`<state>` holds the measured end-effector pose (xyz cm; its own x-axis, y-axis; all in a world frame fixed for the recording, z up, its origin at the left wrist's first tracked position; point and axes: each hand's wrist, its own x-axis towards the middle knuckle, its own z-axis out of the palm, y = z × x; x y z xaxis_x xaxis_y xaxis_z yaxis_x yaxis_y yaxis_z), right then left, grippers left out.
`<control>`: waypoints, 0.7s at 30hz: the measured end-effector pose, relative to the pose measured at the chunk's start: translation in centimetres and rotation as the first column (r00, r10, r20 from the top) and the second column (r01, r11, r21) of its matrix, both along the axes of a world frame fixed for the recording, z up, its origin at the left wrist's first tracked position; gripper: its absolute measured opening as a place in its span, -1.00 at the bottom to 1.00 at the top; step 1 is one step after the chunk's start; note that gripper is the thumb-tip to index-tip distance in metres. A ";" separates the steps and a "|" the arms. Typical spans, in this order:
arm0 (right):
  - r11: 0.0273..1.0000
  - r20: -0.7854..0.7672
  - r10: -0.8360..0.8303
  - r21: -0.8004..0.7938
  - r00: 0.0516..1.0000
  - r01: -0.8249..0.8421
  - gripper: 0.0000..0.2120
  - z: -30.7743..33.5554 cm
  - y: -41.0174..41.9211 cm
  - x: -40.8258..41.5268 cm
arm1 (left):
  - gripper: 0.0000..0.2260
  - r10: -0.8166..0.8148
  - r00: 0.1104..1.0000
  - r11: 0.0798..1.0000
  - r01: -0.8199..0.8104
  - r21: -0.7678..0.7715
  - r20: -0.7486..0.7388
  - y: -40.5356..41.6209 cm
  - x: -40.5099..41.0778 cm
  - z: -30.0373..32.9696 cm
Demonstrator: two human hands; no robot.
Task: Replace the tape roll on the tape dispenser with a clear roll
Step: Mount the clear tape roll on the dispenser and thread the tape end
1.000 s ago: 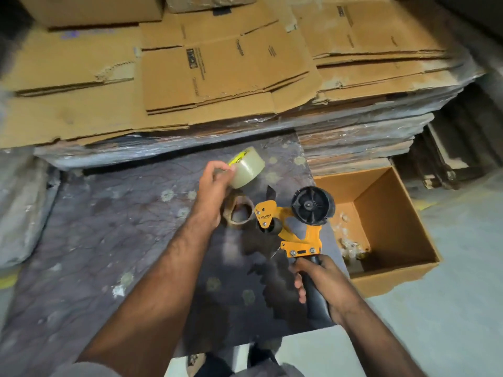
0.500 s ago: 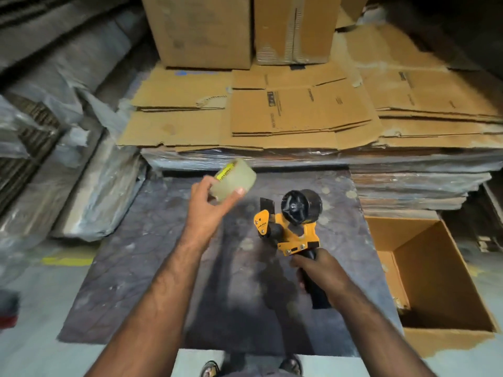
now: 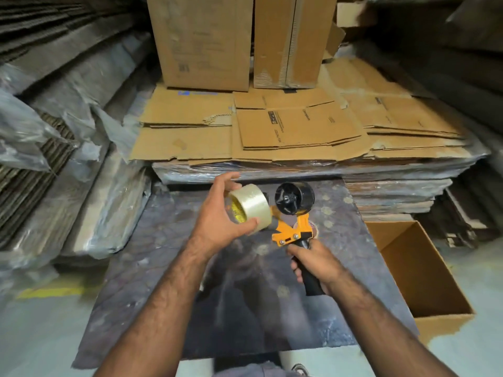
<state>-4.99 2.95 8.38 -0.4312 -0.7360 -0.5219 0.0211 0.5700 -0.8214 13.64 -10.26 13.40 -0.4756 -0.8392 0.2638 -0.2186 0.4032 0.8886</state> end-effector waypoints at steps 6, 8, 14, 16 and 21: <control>0.997 -0.082 -0.068 0.026 0.994 0.070 -0.89 0.0 0.5 4.1 | -0.20 -0.097 0.978 0.983 0.123 0.134 -0.186 0.1 1.9 0.5; 0.994 -0.137 -0.103 0.028 0.985 0.108 -0.88 -0.3 0.8 5.2 | -0.18 -0.154 0.970 0.976 0.179 0.127 -0.189 -0.1 2.6 0.7; 0.981 -0.634 -0.105 0.058 0.766 0.183 -0.66 0.2 1.6 8.5 | -0.11 -0.221 0.927 0.961 0.260 0.093 -0.303 -0.6 4.2 0.3; 0.978 -0.680 -0.139 0.020 0.720 0.209 -0.66 0.6 1.7 8.8 | -0.15 -0.217 0.874 0.918 0.334 0.214 -0.435 -0.3 4.8 -0.1; 0.975 -0.699 -0.168 -0.015 0.695 0.220 -0.59 1.4 1.8 9.2 | -0.32 -0.087 0.738 0.711 0.517 0.477 -0.670 0.8 5.6 -1.4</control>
<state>4.20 4.76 9.79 -0.8186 -0.5711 -0.0603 -0.4223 0.6698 -0.6107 19.29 -9.47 12.05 -0.6697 -0.7395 0.0686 0.4334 -0.3141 0.8447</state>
